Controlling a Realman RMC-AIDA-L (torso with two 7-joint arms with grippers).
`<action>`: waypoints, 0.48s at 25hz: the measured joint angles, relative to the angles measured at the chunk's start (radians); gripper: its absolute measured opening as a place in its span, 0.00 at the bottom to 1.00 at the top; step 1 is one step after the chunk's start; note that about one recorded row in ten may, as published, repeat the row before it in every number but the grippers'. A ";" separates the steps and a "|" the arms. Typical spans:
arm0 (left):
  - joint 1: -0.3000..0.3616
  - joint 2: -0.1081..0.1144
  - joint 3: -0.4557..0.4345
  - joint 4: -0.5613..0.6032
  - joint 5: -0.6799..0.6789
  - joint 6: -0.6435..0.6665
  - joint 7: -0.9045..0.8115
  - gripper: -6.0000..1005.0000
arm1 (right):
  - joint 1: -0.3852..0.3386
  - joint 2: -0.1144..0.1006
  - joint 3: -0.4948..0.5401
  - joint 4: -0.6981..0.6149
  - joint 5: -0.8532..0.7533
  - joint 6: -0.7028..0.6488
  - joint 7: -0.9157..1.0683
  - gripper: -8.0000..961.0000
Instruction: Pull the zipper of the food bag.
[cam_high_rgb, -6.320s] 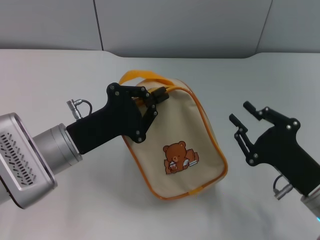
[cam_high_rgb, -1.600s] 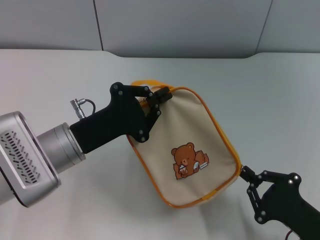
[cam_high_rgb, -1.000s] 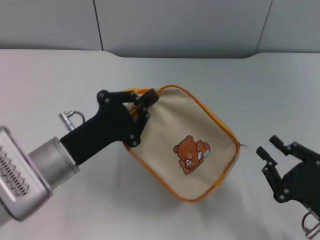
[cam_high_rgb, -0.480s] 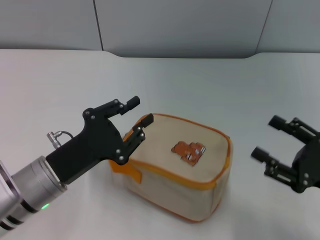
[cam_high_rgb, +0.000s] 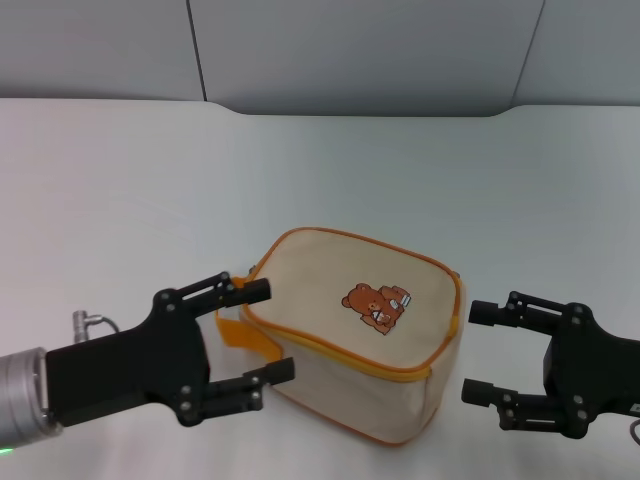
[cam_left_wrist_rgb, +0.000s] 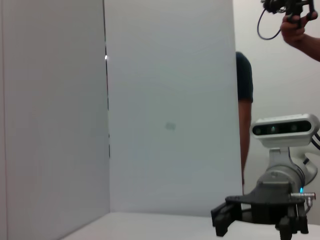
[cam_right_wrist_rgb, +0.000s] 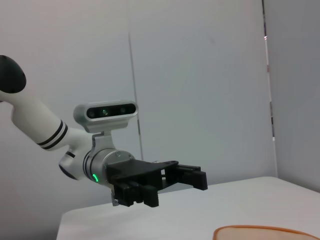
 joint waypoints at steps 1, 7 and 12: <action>0.007 0.000 0.002 0.008 0.000 0.000 -0.015 0.63 | 0.003 0.000 0.000 0.000 -0.005 -0.001 0.002 0.82; 0.028 0.000 0.007 0.014 0.000 0.004 -0.024 0.78 | 0.010 -0.002 -0.001 -0.006 -0.007 -0.010 0.006 0.82; 0.036 0.000 0.011 0.012 -0.002 0.002 -0.017 0.78 | 0.012 -0.003 -0.001 -0.015 -0.008 -0.015 0.019 0.82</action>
